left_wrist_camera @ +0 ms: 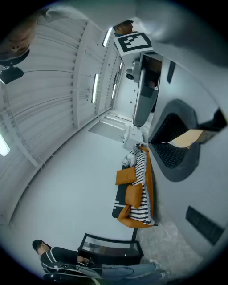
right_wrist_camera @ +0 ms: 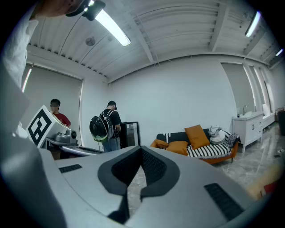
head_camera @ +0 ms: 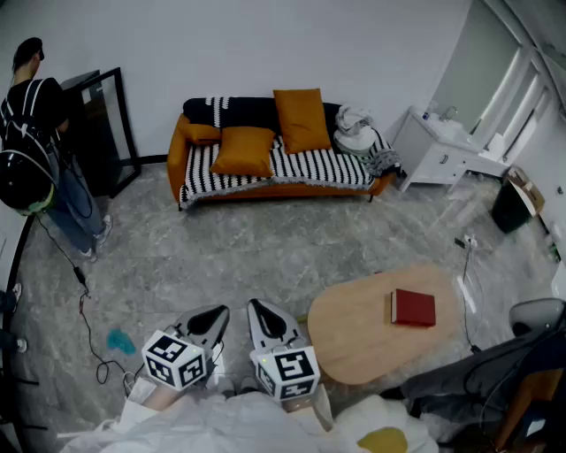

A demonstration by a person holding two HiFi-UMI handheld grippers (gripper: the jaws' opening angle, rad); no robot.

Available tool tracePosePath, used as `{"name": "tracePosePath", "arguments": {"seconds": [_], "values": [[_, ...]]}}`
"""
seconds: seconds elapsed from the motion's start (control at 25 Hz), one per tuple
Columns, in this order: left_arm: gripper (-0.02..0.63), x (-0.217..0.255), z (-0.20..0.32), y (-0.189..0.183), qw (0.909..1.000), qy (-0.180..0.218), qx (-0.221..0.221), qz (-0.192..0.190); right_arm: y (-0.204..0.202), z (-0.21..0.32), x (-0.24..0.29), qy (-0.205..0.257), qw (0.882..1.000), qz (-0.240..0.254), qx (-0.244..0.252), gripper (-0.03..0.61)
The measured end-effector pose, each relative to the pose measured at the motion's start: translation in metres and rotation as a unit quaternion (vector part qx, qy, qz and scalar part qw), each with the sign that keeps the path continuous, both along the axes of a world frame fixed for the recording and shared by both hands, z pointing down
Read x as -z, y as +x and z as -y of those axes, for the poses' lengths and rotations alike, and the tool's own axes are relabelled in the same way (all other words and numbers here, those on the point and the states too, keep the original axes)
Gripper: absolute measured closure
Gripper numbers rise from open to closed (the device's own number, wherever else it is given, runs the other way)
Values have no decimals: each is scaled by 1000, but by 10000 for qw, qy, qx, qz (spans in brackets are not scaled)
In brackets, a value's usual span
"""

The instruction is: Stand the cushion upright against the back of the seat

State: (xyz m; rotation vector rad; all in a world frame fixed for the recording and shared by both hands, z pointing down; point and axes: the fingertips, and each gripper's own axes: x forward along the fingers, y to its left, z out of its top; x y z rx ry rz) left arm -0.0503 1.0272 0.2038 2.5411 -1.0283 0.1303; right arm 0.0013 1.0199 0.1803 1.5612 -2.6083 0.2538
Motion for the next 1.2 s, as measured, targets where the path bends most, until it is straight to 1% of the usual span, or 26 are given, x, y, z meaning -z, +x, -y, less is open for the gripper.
{"name": "tracePosePath", "arguments": {"seconds": [0.12, 0.28, 0.44, 0.52, 0.64, 0.76, 0.92, 1.08, 1.2], "values": [[606, 1, 3, 0, 10000, -13, 74, -28, 0, 2, -4, -20, 10000, -49, 80, 566], [606, 2, 3, 2, 9999, -116, 24, -113, 0, 1, -7, -97, 9999, -64, 120, 566], [606, 4, 4, 7, 10000, -8, 1, -25, 6, 4, -8, -82, 9999, -73, 80, 566], [606, 3, 6, 7, 10000, -18, -1, -22, 7, 5, -10, -90, 9999, -92, 105, 566], [606, 5, 12, 7, 10000, -1, 8, 9, 8, 8, -11, -178, 9998, 34, 101, 566], [606, 6, 16, 7, 10000, -34, 37, -55, 8, 10, -12, -228, 9995, 113, 195, 563], [606, 2, 20, 16, 9999, -79, 64, -67, 13, 13, -11, -221, 9993, -5, 314, 563], [606, 5, 30, 28, 10000, -10, 80, -37, 25, 23, -6, -192, 9992, -191, 305, 563], [606, 4, 37, 29, 9997, 24, 226, -11, 31, 28, -6, -173, 9990, -218, 344, 564]]}}
